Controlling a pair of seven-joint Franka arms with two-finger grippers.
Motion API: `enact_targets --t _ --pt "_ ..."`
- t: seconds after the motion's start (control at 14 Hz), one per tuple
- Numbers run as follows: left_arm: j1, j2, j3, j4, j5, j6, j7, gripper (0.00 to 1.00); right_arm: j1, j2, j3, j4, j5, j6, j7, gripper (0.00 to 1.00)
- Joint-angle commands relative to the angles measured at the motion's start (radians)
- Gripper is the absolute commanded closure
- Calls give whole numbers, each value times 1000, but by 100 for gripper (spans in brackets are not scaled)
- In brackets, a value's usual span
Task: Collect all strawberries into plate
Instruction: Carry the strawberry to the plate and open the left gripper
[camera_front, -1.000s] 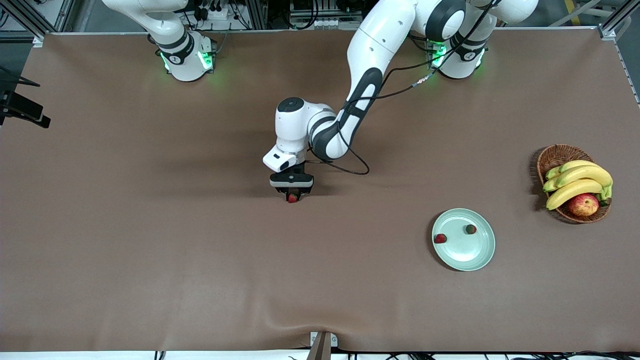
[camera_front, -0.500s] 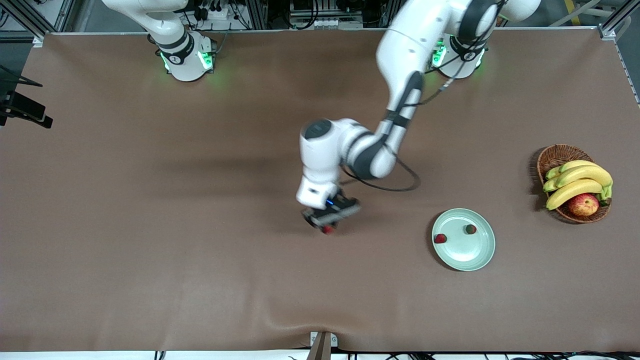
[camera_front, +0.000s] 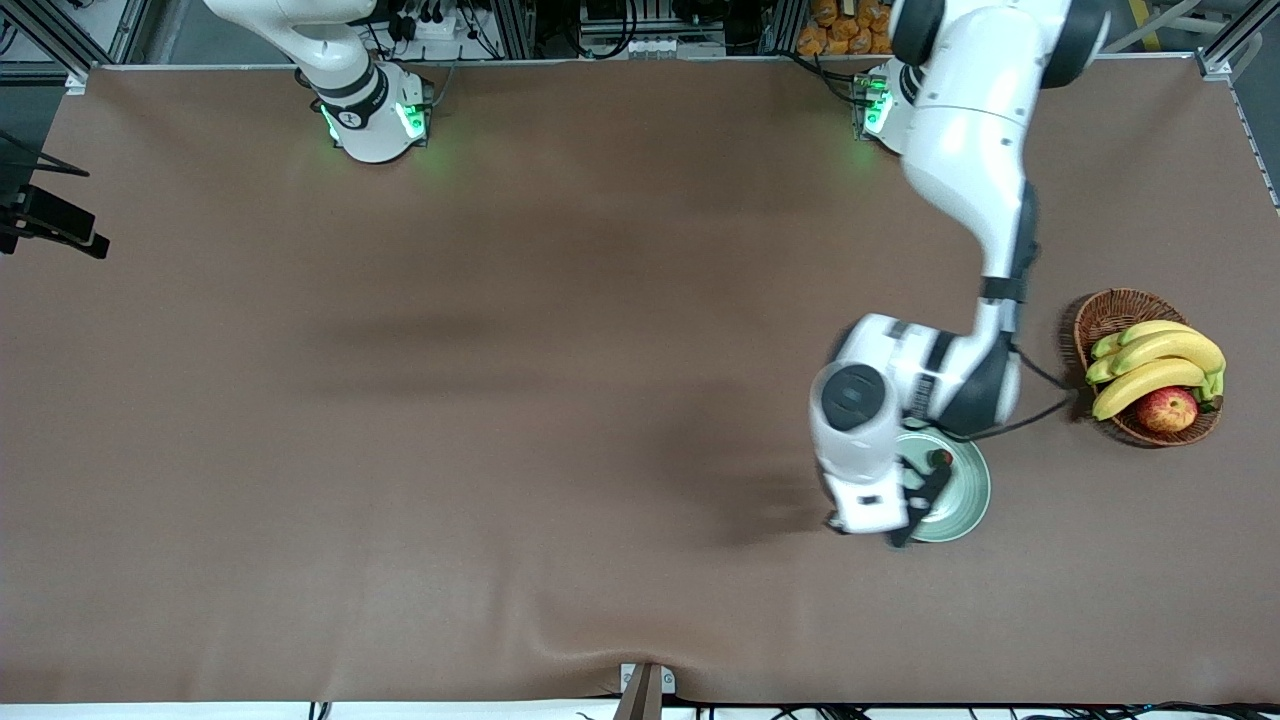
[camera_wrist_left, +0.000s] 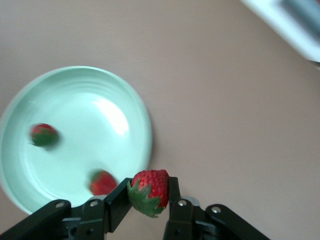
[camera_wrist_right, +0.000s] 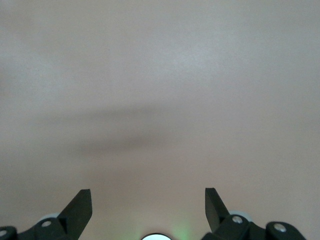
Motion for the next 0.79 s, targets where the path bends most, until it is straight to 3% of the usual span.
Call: enact_targets --t 0.0,0.21,0.36,0.5,0.57,0.64,0.71 --pt "120 -110 -78 -140 -36 -54 62 87 1 -3 4 -2 -15 -4 7 0" --pt "237 -162 -172 -230 -41 -160 119 88 1 1 4 -1 -15 -4 7 0" --pt "279 -167 -217 -289 -41 -163 120 87 1 3 4 -1 -13 -2 7 0" --pt "290 -159 -231 -329 -41 -163 134 79 1 6 4 -1 -13 1 7 0" --pt "291 -156 -232 -336 -42 -163 151 73 1 7 4 -1 -13 1 7 0" --pt "294 -154 -232 -333 -56 -163 160 59 1 7 4 -1 -13 1 7 0" --pt "305 -153 -231 -330 -67 -162 165 35 1 7 4 -1 -13 1 7 0"
